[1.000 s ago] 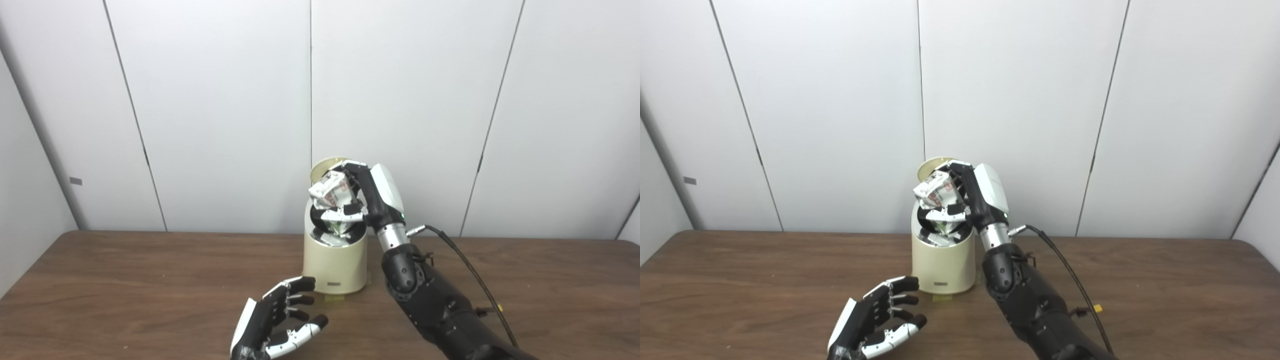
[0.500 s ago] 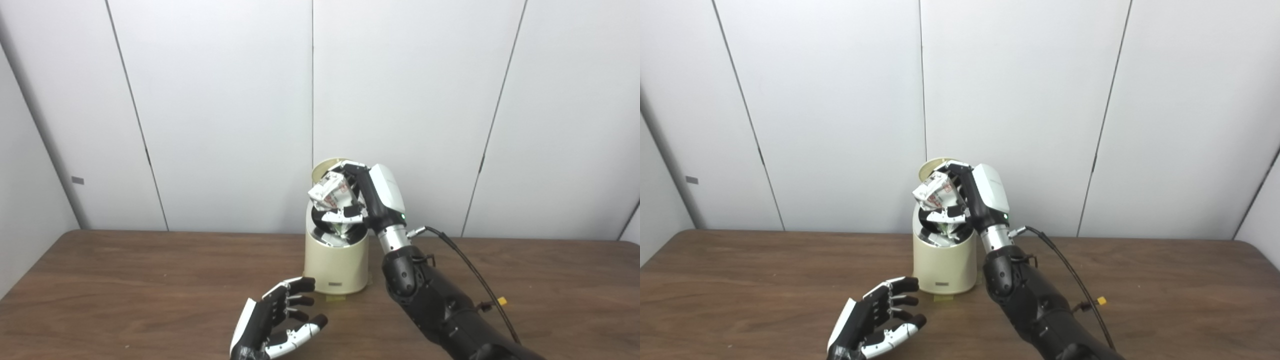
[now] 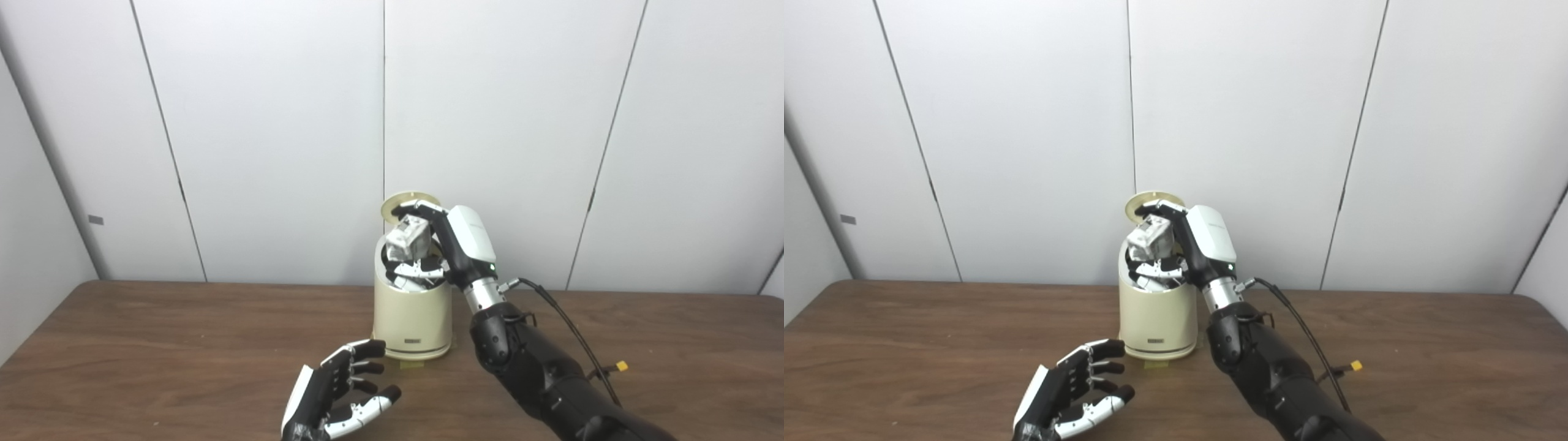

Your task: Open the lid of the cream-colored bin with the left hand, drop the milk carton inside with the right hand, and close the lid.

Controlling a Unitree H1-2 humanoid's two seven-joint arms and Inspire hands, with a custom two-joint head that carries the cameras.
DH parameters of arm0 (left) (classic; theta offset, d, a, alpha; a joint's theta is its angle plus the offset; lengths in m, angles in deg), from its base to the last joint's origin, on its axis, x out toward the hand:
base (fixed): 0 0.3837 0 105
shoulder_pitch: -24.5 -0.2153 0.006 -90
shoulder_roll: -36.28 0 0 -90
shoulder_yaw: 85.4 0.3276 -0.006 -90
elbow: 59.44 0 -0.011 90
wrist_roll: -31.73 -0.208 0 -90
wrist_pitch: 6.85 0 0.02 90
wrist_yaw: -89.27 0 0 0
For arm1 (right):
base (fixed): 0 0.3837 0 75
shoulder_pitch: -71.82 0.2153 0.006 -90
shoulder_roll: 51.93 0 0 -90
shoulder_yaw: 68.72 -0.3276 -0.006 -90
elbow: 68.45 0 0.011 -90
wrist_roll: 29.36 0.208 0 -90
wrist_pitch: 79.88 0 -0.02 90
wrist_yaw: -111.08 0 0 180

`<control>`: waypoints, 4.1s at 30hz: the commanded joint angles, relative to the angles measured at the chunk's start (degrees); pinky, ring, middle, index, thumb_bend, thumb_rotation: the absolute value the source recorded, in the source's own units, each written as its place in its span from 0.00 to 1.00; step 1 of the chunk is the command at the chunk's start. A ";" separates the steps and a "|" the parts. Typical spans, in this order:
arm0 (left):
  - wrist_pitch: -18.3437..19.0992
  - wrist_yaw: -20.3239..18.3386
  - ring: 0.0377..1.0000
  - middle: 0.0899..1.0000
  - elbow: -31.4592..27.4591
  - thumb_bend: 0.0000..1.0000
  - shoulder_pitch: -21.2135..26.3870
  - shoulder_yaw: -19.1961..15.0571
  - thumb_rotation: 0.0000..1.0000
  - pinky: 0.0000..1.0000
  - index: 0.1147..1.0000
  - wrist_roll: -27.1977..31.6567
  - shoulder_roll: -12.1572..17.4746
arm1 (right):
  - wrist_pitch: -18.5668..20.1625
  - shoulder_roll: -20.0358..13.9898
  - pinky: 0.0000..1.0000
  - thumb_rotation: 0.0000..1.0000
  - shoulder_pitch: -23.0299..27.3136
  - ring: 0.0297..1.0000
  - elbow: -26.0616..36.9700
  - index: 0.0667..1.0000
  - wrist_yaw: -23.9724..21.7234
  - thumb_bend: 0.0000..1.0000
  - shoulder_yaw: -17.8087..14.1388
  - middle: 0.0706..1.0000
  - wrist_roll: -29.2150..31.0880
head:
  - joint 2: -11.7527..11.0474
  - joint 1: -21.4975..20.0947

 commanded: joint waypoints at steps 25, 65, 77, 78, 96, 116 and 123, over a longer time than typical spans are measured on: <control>-0.98 -0.05 0.70 0.74 -1.81 0.66 1.72 0.17 0.16 0.61 0.71 0.00 0.43 | -0.95 -3.04 0.41 0.16 -1.20 0.49 13.16 0.63 2.09 0.84 0.35 0.62 1.05 | 0.44 -0.55; -6.37 1.77 0.77 0.81 -4.57 0.68 1.03 -3.03 0.19 0.66 0.81 -1.86 3.14 | 10.71 -11.29 0.70 0.45 -48.35 0.83 65.61 0.91 -36.81 0.79 -22.71 0.90 34.77 | -1.88 -2.19; 2.88 -2.83 1.00 1.00 -6.54 0.87 16.24 -3.19 0.32 0.92 1.00 -2.94 8.77 | 10.21 -8.87 0.71 0.48 -48.75 0.82 64.00 0.92 -40.30 0.83 -26.31 0.90 33.60 | -1.84 -1.96; 3.64 -3.29 1.00 1.00 -5.88 0.88 18.02 -2.97 0.32 0.92 1.00 -3.09 9.21 | 10.15 -8.76 0.71 0.48 -48.79 0.82 64.03 0.92 -40.48 0.83 -26.51 0.90 33.54 | -1.84 -1.96; 14.33 -7.56 1.00 1.00 3.15 0.93 38.20 4.83 0.38 0.87 1.00 -15.90 13.58 | 13.88 -6.62 0.64 0.46 -49.80 0.75 68.82 0.85 -41.11 0.78 -27.29 0.86 30.87 | -1.27 -2.29; 12.12 -10.47 0.97 0.92 11.63 0.93 45.60 11.19 0.38 0.93 0.87 -22.69 16.80 | 15.56 -4.30 0.58 0.46 -50.00 0.72 71.01 0.82 -41.16 0.78 -27.55 0.85 30.43 | -0.77 -3.63; 11.71 -11.83 0.99 0.81 11.44 0.94 45.06 11.06 0.29 1.00 0.70 -22.25 17.15 | 15.81 -3.77 0.56 0.47 -49.83 0.70 71.38 0.81 -41.11 0.78 -27.41 0.83 29.29 | -0.67 -3.94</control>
